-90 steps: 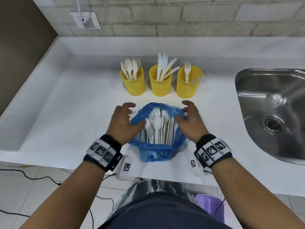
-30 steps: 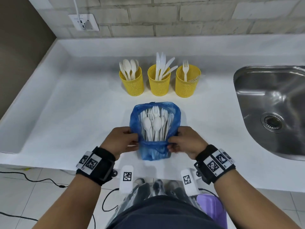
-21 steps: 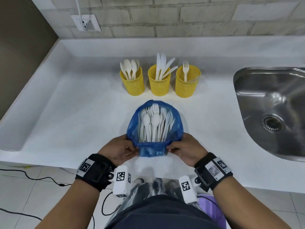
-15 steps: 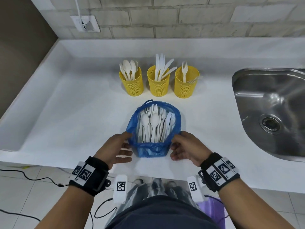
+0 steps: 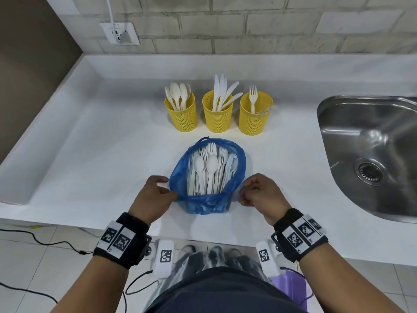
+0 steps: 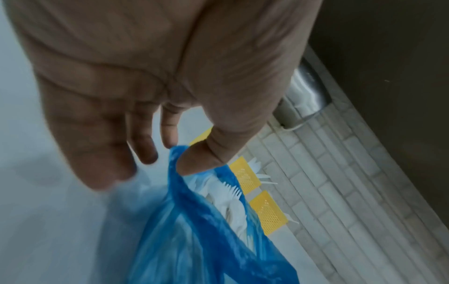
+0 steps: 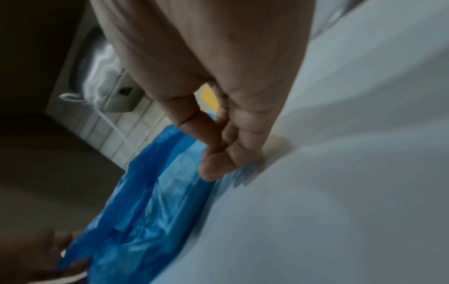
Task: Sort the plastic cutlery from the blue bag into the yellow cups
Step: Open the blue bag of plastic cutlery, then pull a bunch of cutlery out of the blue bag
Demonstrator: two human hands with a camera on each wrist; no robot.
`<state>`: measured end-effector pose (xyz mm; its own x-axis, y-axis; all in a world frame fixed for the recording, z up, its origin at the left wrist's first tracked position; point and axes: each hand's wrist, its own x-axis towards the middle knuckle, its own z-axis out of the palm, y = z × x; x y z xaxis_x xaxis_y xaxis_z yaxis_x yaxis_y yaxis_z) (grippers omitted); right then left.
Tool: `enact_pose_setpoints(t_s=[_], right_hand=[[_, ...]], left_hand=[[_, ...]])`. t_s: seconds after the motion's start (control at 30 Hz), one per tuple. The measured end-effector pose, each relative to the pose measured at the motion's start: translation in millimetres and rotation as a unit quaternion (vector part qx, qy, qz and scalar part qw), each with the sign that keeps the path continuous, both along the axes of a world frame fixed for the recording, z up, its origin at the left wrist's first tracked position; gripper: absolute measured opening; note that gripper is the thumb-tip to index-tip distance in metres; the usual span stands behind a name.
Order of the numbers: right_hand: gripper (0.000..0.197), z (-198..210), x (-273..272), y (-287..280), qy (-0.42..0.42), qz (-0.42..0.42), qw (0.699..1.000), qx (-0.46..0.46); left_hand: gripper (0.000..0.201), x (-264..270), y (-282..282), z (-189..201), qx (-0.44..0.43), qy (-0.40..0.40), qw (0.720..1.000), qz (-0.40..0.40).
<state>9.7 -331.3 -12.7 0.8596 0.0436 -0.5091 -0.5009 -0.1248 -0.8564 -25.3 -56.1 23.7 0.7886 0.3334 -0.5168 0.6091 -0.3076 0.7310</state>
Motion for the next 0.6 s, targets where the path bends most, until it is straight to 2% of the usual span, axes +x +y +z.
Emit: enact_pose_setpoints(t_s=[0.07,0.13,0.17,0.23,0.33,0.43,0.5,0.6], right_hand=[[0.022,3.5,4.4,-0.1,-0.096,-0.014,0.988,-0.119],[0.026,18.9,6.8,6.8,-0.211,-0.022,0.960,-0.182],[0.027,27.6,8.1,12.3,-0.271,-0.010,0.944,-0.189],[0.025,42.9,8.7,26.7,-0.343,0.062,0.920,-0.178],[0.017,46.9,10.1,47.8,-0.310,0.219,0.907,-0.184],[0.014,35.3,14.2,54.5,-0.250,0.328,0.864,-0.289],[0.017,28.5,14.8,51.3,-0.213,0.371,0.837,-0.341],[0.020,23.7,12.8,45.4,-0.173,0.366,0.845,-0.349]], left_hand=[[0.046,3.5,-2.5,8.5,0.105,-0.096,0.990,-0.010],[0.039,9.1,-10.5,20.2,0.140,-0.192,0.971,-0.035],[0.032,14.4,-16.1,24.2,0.143,-0.214,0.964,-0.067],[0.019,23.4,-27.4,25.8,0.142,-0.196,0.957,-0.157],[0.013,35.4,-38.5,19.0,0.197,-0.085,0.938,-0.273],[0.023,39.0,-40.1,12.2,0.279,0.007,0.906,-0.317],[0.033,37.5,-38.1,8.9,0.303,0.044,0.894,-0.328],[0.033,35.8,-34.8,3.2,0.308,0.054,0.895,-0.317]])
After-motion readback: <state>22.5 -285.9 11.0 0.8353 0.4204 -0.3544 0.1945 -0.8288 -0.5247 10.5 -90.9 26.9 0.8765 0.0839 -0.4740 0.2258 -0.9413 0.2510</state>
